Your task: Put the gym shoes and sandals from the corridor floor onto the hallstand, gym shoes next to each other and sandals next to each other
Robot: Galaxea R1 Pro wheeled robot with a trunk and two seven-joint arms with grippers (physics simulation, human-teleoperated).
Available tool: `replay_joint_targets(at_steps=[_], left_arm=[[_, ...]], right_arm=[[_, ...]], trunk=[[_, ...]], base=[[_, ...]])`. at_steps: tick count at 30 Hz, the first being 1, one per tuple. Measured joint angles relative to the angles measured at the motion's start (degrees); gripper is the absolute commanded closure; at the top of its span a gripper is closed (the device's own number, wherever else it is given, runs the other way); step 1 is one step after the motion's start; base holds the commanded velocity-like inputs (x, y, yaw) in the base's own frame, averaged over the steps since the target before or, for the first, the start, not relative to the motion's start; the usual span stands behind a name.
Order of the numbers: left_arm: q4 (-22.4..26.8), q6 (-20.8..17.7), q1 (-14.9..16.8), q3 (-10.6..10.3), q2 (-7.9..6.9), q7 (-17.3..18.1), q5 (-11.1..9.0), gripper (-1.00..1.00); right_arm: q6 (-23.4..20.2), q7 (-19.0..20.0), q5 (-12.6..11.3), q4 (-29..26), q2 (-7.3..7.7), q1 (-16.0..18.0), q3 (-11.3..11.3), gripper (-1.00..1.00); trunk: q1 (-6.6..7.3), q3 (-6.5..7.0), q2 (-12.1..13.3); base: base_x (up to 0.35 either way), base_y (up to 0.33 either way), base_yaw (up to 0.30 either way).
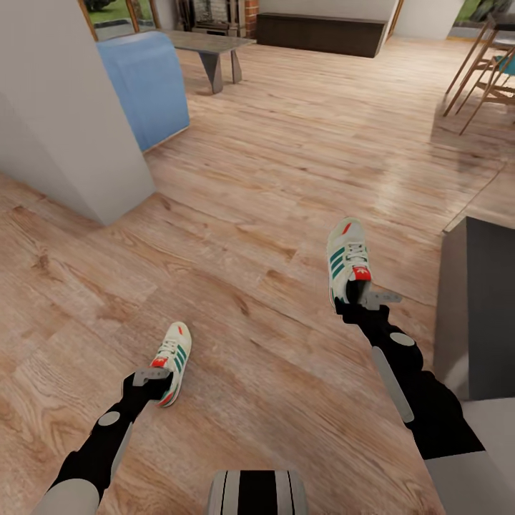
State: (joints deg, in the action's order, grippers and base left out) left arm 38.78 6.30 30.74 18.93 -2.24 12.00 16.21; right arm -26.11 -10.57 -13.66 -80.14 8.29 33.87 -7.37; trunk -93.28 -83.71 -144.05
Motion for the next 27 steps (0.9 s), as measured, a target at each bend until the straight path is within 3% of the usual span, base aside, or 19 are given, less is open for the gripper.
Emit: replay_joint_targets(at_steps=[7, 17, 27], left_arm=[[-0.01, -0.02, -0.02, -0.05, 0.05, 0.0, 0.1, -1.0], [0.07, 0.0, -0.02, 0.23, 0.0, 0.0, 0.15, -1.0], [0.08, 0.0, -0.02, 0.37, -0.05, 0.0, 0.03, -1.0]], right_arm=[[0.0, -0.11, -0.02, -0.03, -0.01, 0.01, 0.02, 1.0], [0.0, -0.18, 0.01, -0.03, -0.07, 0.02, -0.01, 1.0], [0.0, -0.18, 0.0, -0.03, -0.1, 0.02, -0.01, 1.0]], trunk=[[-0.06, -0.44, -0.02], [-0.1, -1.38, -0.05], [-0.1, -1.49, -0.05]], base=[[0.0, 0.0, -0.168], [0.0, 0.0, -0.007], [0.0, 0.0, 0.0]])
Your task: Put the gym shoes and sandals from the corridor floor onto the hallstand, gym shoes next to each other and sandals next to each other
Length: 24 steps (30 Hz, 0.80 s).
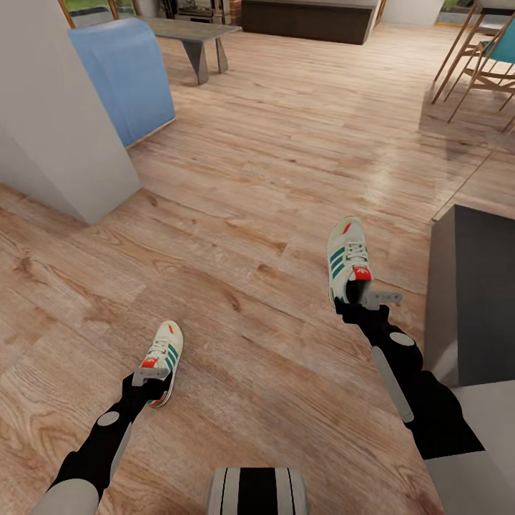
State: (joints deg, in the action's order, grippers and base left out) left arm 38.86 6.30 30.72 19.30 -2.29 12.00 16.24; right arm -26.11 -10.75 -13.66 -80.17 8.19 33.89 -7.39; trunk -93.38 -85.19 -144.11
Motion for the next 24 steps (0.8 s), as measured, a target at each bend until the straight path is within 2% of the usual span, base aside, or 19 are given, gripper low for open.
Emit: replay_joint_targets(at_steps=[5, 12, 18, 24], left_arm=[[0.01, 0.0, 0.0, 0.02, -0.01, 0.0, 0.08, -1.0], [0.21, 0.0, -0.01, 0.02, 0.01, 0.0, 0.11, -1.0], [0.26, 0.0, 0.0, 0.02, 0.01, 0.0, 0.07, -1.0], [0.26, 0.0, 0.0, 0.02, 0.0, 0.0, 0.11, -1.0]], right_arm=[[0.0, 0.0, -0.04, -0.03, 0.0, 0.0, 0.0, 1.0], [0.0, 0.0, -0.06, -0.07, 0.05, 0.01, -0.01, 1.0], [0.0, 0.0, -0.1, -0.08, 0.06, 0.0, 0.04, 1.0], [0.0, 0.0, -0.08, -0.16, 0.08, 0.0, 0.08, 1.0]], trunk=[[0.0, -0.02, 0.0], [0.0, -0.17, 0.0], [-0.16, -1.56, -0.08], [-0.16, -1.7, -0.08]], base=[[0.0, 0.0, 0.052], [0.0, 0.0, 0.205], [0.0, 0.0, 0.078], [0.0, 0.0, 0.008]])
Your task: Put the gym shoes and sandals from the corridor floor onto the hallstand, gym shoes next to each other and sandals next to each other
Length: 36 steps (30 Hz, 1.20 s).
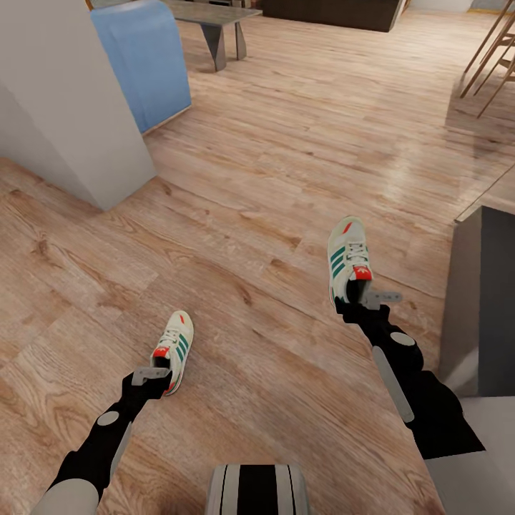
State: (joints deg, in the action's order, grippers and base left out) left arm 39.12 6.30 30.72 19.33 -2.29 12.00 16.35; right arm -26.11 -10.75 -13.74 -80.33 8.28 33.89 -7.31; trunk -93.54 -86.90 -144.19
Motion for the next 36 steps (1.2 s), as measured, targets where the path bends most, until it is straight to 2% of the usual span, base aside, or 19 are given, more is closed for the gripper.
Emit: replay_joint_targets(at_steps=[5, 13, 22, 31, 36], left_arm=[[0.0, 0.0, 0.0, -0.03, 0.03, 0.0, -0.03, -1.0], [0.0, 0.0, 0.0, 0.0, 0.04, -0.02, -0.02, -1.0], [-0.19, 1.88, -0.06, 0.08, 0.03, -0.08, -0.15, -1.0], [-0.18, 2.26, -0.07, 0.08, -0.01, -0.08, -0.16, -1.0], [-0.18, 2.29, -0.08, 0.08, -0.04, -0.08, -0.16, -1.0]], right_arm=[[0.0, 0.0, 0.0, -0.02, 0.0, 0.0, 0.0, 1.0], [0.0, 0.0, -0.03, -0.01, 0.0, 0.0, 0.01, 1.0], [0.0, 0.0, 0.01, -0.02, 0.0, 0.0, 0.0, 1.0], [0.0, 0.0, -0.04, -0.01, 0.0, 0.0, -0.03, 1.0], [0.0, 0.0, 0.0, -0.02, 0.0, 0.0, 0.0, 1.0]], trunk=[[0.0, -0.22, 0.0], [-0.21, -2.04, -0.11], [-0.2, -2.05, -0.11], [-0.44, -4.23, -0.23], [-0.44, -4.35, -0.23]], base=[[0.0, 0.0, 0.001], [0.0, 0.0, 0.0], [0.0, 0.0, 0.0], [0.0, 0.0, 0.0], [0.0, 0.0, 0.0]])
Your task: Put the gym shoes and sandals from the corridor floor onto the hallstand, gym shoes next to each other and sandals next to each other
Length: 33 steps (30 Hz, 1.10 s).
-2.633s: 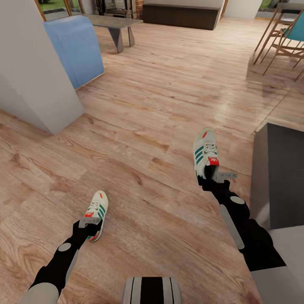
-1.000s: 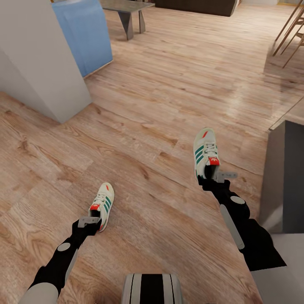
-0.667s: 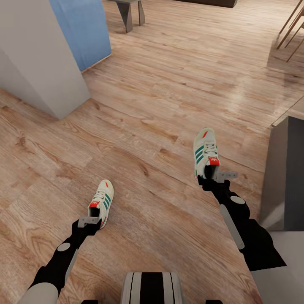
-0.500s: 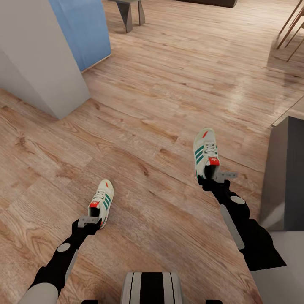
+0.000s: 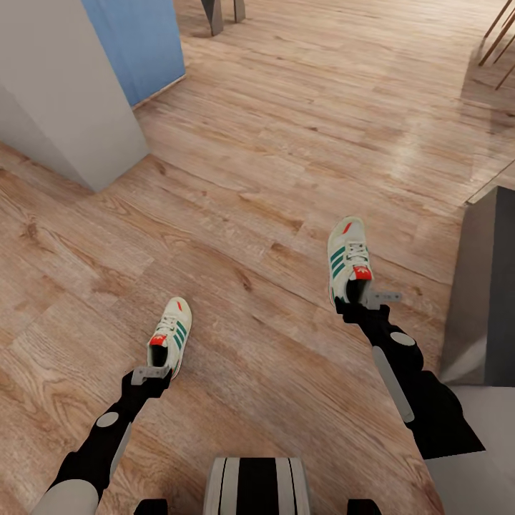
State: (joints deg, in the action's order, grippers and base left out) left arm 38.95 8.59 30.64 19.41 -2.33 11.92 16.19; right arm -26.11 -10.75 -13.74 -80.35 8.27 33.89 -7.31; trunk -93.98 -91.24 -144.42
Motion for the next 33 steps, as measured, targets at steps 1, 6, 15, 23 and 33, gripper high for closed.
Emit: replay_joint_targets(at_steps=[1, 6, 15, 23, 33], left_arm=[[0.0, 0.0, 0.0, 0.0, 0.01, 0.0, 0.0, -1.0], [0.0, 0.0, -0.03, 0.0, -0.01, 0.0, 0.01, -1.0], [0.0, 0.01, -0.1, 0.02, 0.03, 0.0, -0.04, -1.0], [0.0, 0.03, -0.1, 0.07, 0.07, 0.0, 0.02, -1.0], [0.0, 0.07, -0.1, 0.02, 0.08, 0.0, 0.0, -1.0]], right_arm=[[0.0, 0.0, 0.0, 0.0, 0.0, 0.0, 0.0, 1.0], [0.0, 0.0, -0.04, 0.01, 0.01, 0.0, 0.01, 1.0], [0.0, -0.08, 0.08, 0.09, 0.0, 0.0, 0.01, 1.0], [0.0, -0.1, 0.09, 0.08, -0.01, 0.0, 0.01, 1.0], [0.0, -0.13, 0.09, 0.09, 0.01, 0.0, 0.01, 1.0]], trunk=[[0.0, -0.06, 0.0], [-0.11, -1.29, -0.05], [-0.15, -1.98, -0.08], [-0.14, -2.1, -0.08], [-0.15, -2.11, -0.08]], base=[[0.0, 0.0, 0.0], [0.0, 0.0, 0.0], [0.0, 0.0, 0.0], [0.075, 0.0, 0.0], [0.02, 0.0, 0.0]])
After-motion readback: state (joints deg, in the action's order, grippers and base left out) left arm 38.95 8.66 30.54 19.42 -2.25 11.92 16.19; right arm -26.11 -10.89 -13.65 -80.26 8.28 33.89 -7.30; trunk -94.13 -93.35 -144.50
